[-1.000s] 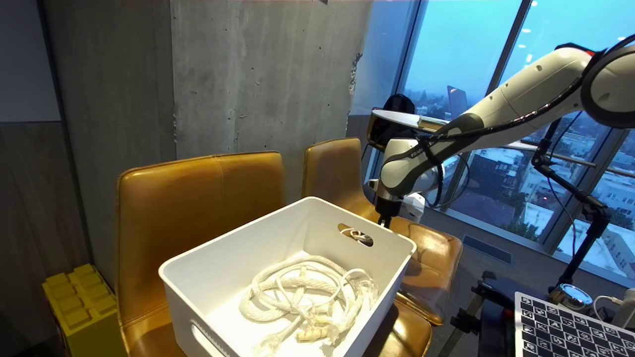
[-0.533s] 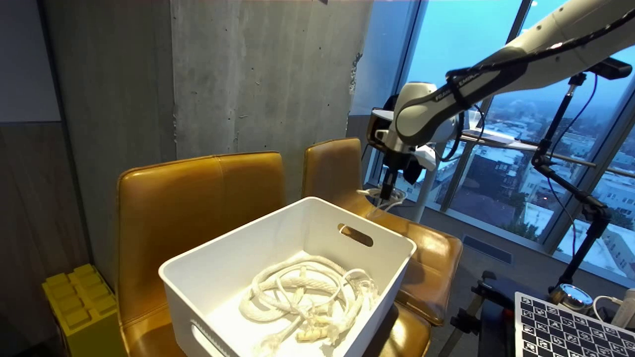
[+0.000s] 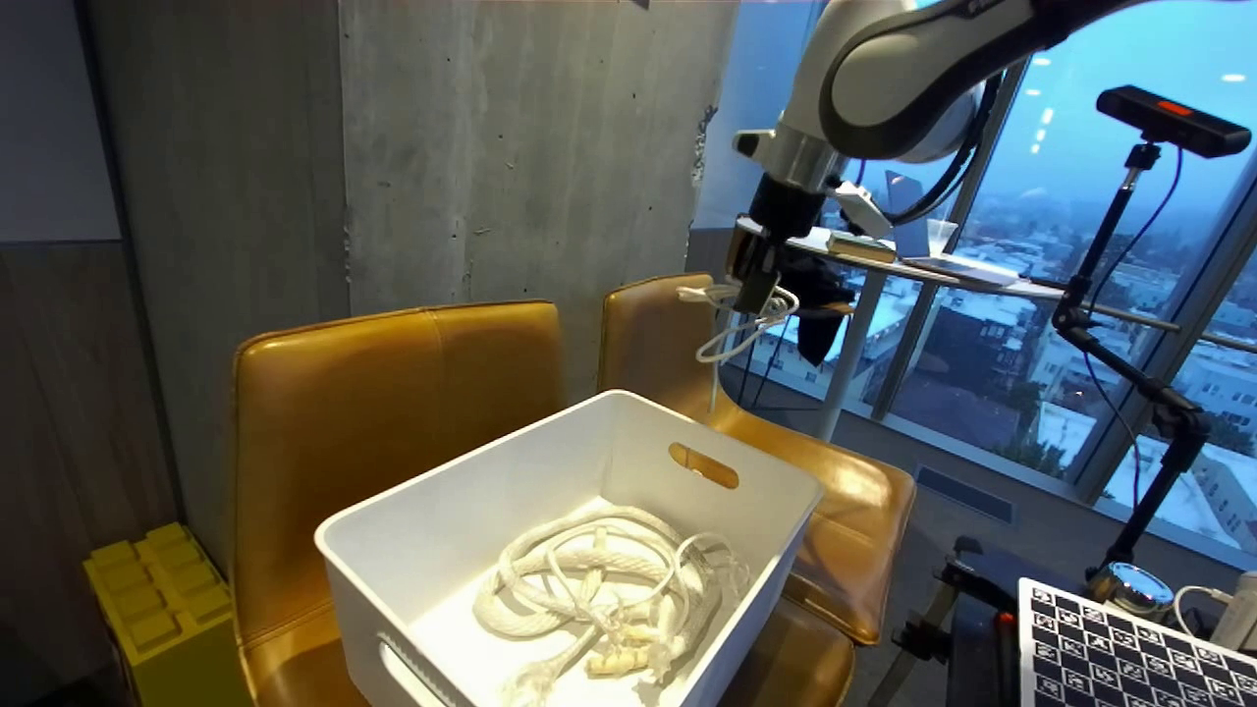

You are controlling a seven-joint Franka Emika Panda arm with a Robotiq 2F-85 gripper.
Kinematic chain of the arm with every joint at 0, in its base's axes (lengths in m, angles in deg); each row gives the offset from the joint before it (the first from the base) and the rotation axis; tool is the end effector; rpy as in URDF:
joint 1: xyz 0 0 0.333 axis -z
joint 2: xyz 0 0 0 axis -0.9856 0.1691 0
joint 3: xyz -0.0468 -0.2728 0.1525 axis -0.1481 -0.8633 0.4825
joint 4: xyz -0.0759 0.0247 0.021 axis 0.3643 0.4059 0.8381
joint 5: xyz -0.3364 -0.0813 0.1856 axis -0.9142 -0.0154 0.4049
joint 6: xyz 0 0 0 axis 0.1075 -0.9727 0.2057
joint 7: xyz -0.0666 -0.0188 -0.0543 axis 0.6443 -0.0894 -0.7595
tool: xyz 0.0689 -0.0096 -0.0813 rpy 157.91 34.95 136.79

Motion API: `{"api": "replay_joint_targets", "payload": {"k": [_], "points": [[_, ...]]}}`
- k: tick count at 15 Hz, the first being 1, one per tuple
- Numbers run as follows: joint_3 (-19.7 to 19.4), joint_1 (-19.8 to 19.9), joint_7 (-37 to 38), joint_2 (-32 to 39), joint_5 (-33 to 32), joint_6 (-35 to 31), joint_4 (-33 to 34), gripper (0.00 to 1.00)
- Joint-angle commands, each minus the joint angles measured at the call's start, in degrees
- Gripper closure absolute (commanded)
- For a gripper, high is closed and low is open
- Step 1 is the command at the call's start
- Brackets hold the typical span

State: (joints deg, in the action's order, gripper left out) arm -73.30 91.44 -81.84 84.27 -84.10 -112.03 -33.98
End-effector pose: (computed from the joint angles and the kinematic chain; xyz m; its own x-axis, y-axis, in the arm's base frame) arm 0.6509 -0.1310 0.3390 0.8796 0.4593 0.1236 0.4377 -0.8833 0.1680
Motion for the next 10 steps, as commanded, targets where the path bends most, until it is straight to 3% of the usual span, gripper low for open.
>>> {"api": "replay_joint_targets", "payload": {"k": [1,10], "points": [[1.8,-3.8,2.5,-10.8,-0.4,0.0,-8.1,1.0],[9.0,-17.5,14.0,-27.6,-1.5,6.2,-14.5,1.0]]}}
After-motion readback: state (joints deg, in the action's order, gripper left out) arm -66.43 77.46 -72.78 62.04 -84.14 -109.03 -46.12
